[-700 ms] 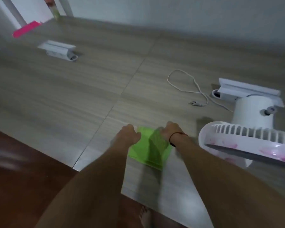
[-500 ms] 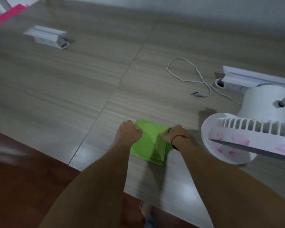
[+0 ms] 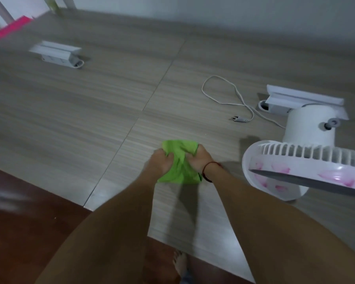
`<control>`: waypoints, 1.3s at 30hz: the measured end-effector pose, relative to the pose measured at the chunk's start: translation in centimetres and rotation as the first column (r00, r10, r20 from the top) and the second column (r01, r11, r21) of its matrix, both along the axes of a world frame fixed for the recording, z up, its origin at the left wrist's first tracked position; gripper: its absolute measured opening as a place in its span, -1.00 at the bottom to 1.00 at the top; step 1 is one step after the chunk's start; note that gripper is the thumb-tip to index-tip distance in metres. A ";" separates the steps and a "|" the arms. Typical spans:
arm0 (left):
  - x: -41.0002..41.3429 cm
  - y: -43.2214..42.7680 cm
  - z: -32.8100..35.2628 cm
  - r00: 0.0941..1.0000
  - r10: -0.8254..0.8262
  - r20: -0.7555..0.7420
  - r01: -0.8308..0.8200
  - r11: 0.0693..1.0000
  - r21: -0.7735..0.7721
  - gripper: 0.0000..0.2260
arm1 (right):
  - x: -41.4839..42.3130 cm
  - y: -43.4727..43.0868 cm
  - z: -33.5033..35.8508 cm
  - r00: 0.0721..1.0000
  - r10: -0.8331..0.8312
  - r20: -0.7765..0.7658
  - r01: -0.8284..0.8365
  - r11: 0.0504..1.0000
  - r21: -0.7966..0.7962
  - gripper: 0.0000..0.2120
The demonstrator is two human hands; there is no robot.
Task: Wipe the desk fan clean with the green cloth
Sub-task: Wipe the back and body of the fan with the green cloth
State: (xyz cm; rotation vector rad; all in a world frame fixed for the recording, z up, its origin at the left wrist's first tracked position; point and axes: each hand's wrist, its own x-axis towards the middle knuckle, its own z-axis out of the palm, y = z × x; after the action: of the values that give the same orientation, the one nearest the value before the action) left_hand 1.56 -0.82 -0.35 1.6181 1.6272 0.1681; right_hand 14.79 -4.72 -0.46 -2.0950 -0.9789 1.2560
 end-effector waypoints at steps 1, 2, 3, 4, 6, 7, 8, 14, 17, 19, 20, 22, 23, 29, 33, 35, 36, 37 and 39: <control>0.2 0.0 1.5 0.998 0.033 0.045 -0.036 0.998 0.055 -0.63 | 0.1 0.1 1.6 0.999 -0.040 -0.004 0.041 0.998 0.058 -0.65; 0.4 0.1 3.1 0.995 0.053 0.084 -0.063 0.990 0.123 -0.65 | 0.1 0.2 3.4 0.997 -0.073 0.006 0.072 0.991 0.114 -0.67; 0.8 0.0 4.9 0.991 0.064 0.118 -0.085 0.979 0.187 -0.68 | 0.2 0.3 5.0 0.995 -0.096 0.019 0.092 0.982 0.168 -0.68; 1.2 -0.1 6.6 0.987 0.066 0.147 -0.101 0.963 0.250 -0.69 | 0.3 0.3 6.9 0.993 -0.115 0.032 0.105 0.971 0.215 -0.69; 2.1 -0.7 10.3 0.979 0.058 0.194 -0.125 0.928 0.352 -0.71 | 0.5 0.2 10.5 0.988 -0.135 0.072 0.108 0.948 0.299 -0.69; 2.6 -1.1 12.0 0.973 0.058 0.222 -0.142 0.912 0.385 -0.71 | 0.8 -0.1 12.2 0.986 -0.145 0.084 0.109 0.938 0.330 -0.68; 3.0 -1.5 13.7 0.968 0.051 0.246 -0.153 0.895 0.418 -0.71 | 1.0 -0.5 13.9 0.984 -0.153 0.092 0.110 0.926 0.360 -0.68; 5.1 -5.5 19.9 0.958 -0.003 0.288 -0.156 0.836 0.526 -0.69 | 3.4 -5.1 20.1 0.974 -0.185 0.131 0.099 0.868 0.487 -0.69; 6.6 -8.1 21.2 0.955 -0.039 0.293 -0.135 0.823 0.551 -0.70 | 4.7 -8.1 21.6 0.965 -0.213 0.152 0.106 0.850 0.516 -0.69; 8.0 -9.7 21.7 0.955 -0.083 0.284 -0.099 0.815 0.571 -0.70 | 6.3 -10.1 22.6 0.953 -0.239 0.187 0.109 0.844 0.525 -0.68; 8.9 -10.5 22.0 0.953 -0.106 0.284 -0.080 0.816 0.573 -0.70 | 7.2 -11.2 23.1 0.944 -0.258 0.203 0.117 0.842 0.527 -0.66; 11.0 -12.0 22.4 0.942 -0.154 0.297 -0.048 0.817 0.574 -0.71 | 9.4 -13.3 23.8 0.924 -0.312 0.220 0.153 0.831 0.535 -0.65; 12.2 -12.7 22.5 0.935 -0.184 0.303 -0.028 0.815 0.579 -0.72 | 10.4 -14.3 24.0 0.913 -0.342 0.224 0.177 0.824 0.538 -0.65; 18.5 -17.0 22.4 0.886 -0.373 0.275 0.154 0.797 0.584 -0.80 | 16.5 -20.7 23.6 0.832 -0.457 0.314 0.261 0.822 0.506 -0.66; 20.6 -18.9 21.2 0.887 -0.417 0.197 0.226 0.766 0.602 -0.78 | 19.1 -23.6 21.6 0.778 -0.506 0.372 0.322 0.830 0.456 -0.64; 20.4 -19.1 20.4 0.918 -0.361 0.163 0.195 0.770 0.608 -0.73 | 19.3 -24.1 20.1 0.769 -0.520 0.373 0.354 0.831 0.428 -0.63; 20.2 -18.9 19.9 0.928 -0.348 0.130 0.205 0.772 0.602 -0.73 | 19.1 -24.2 19.3 0.773 -0.522 0.360 0.368 0.832 0.417 -0.60; 19.9 -18.6 19.1 0.934 -0.349 0.073 0.244 0.776 0.581 -0.74 | 18.9 -24.0 18.4 0.785 -0.516 0.343 0.372 0.836 0.404 -0.57; 19.0 -18.1 17.7 0.920 -0.391 -0.020 0.341 0.775 0.532 -0.66 | 18.0 -23.6 16.9 0.824 -0.475 0.309 0.351 0.856 0.379 -0.51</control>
State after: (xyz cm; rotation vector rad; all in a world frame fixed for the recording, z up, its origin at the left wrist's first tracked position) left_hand 20.58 -18.92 17.34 2.2809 1.2131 0.5155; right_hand 32.79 -28.31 16.43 -2.1851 -0.7442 0.4339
